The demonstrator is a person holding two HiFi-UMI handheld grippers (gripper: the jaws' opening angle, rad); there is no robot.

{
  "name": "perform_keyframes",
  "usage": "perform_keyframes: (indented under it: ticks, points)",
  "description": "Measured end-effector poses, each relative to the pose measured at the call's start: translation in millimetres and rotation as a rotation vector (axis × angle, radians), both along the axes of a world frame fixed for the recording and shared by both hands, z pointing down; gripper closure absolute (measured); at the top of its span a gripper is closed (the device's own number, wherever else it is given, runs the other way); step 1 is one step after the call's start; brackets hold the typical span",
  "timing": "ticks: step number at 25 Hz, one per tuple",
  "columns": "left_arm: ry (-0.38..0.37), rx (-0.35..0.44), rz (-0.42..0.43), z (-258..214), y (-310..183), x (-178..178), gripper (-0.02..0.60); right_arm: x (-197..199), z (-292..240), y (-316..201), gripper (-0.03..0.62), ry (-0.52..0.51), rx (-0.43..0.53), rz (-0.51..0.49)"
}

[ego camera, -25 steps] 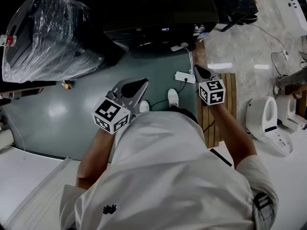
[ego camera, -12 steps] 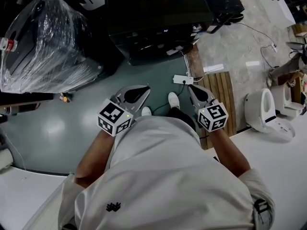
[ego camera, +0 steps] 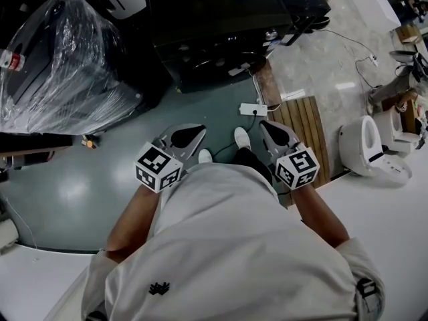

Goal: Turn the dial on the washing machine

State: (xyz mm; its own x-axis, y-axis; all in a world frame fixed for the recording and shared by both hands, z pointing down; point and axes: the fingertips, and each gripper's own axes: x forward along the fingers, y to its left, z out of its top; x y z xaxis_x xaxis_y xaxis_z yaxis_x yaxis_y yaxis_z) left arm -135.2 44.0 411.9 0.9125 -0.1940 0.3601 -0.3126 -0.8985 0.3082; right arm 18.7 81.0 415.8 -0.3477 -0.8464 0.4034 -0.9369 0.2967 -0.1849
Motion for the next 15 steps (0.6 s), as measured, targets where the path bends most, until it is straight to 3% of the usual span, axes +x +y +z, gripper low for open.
perform_keyframes:
  ticks: [15]
  points:
    - [0.008, -0.003, -0.016, 3.7, 13.3, -22.6, 0.526, -32.6, -7.0, 7.8, 0.592, 0.002, 0.025, -0.052]
